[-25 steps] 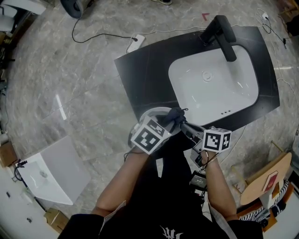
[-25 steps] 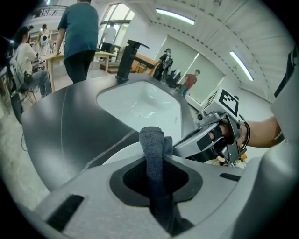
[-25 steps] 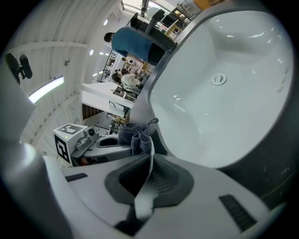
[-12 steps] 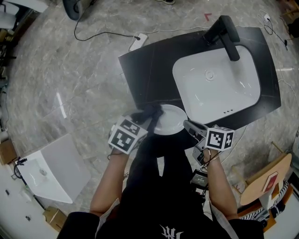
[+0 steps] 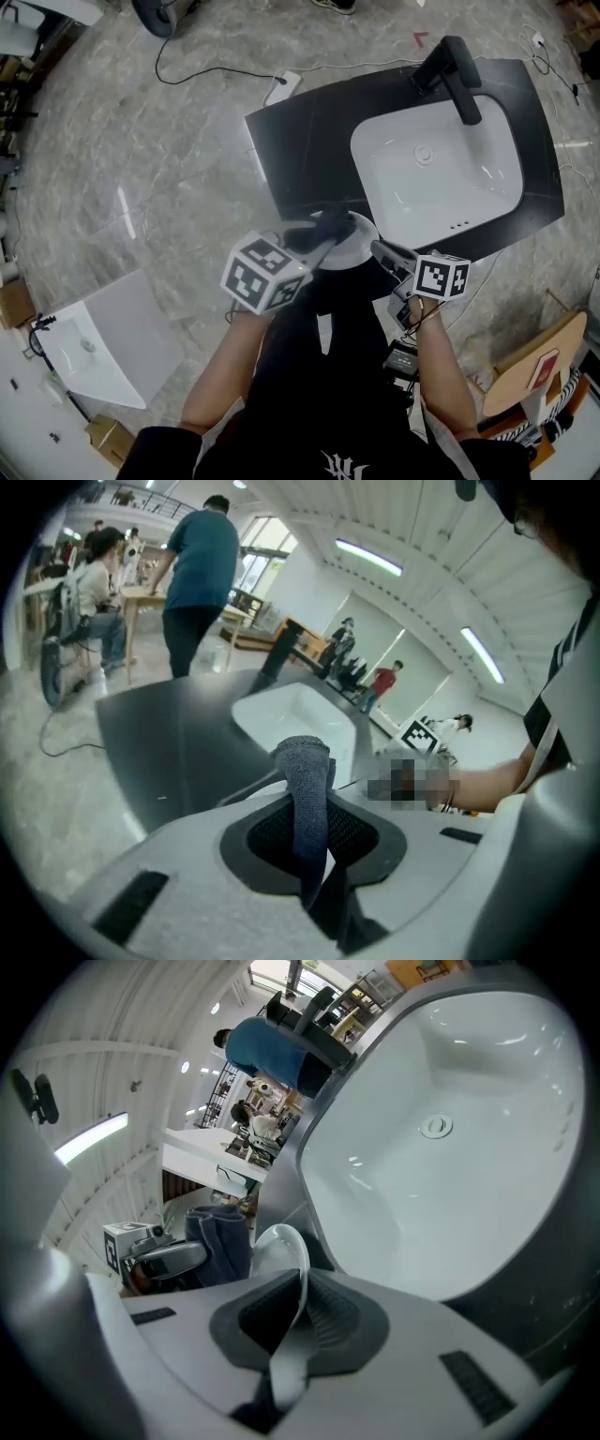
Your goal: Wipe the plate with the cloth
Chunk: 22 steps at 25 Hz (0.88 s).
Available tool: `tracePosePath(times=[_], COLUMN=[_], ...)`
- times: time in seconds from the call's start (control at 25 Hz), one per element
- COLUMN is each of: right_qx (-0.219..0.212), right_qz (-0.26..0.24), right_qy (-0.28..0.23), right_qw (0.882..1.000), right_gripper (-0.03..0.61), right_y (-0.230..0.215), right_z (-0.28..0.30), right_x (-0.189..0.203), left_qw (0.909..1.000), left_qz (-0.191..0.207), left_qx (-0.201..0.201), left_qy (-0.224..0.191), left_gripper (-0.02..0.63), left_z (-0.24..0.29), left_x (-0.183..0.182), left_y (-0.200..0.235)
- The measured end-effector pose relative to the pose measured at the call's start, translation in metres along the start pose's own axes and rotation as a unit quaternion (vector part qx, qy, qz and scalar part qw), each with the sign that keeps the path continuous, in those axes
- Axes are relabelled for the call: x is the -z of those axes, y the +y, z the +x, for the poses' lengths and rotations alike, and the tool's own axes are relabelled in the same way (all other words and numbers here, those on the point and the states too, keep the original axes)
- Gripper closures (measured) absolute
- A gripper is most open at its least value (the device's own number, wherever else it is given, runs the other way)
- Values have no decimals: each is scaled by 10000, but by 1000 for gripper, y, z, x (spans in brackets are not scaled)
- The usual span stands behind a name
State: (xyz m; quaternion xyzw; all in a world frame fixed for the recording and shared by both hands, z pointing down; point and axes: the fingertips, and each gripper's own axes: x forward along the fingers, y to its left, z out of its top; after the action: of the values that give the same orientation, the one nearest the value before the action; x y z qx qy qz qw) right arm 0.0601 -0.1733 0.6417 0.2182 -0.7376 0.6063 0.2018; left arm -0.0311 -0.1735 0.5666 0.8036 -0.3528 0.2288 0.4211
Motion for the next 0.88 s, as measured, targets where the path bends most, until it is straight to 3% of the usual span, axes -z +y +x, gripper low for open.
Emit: tracePosePath(times=[0.08,0.16,0.36,0.56,0.88], right_qx=[10,25,21,33,46], right_qz=[-5,-26,-1,17,-37], right_qy=[-6,-2,-18,-34,-8], right_qw=[10000,10000,10000,10000,10000], right_gripper=[557,557,557,557,557], right_y=[1,0,-2,-3,-4], right_z=[1,1,1,0,0], right_x=[0,0,0,1,2], left_qw=[9987,9975,9931,9925,9924], left_qz=[-27,138,631,416,230], left_qx=[483,574,-92,-571,-874], left_qy=[125,392,985,997,840], left_gripper=[563,563,563,563,563], left_z=[36,64,73,36,-9], left_x=[-1,6,28,41,48], left_y=[-28,-38,-8,38,67])
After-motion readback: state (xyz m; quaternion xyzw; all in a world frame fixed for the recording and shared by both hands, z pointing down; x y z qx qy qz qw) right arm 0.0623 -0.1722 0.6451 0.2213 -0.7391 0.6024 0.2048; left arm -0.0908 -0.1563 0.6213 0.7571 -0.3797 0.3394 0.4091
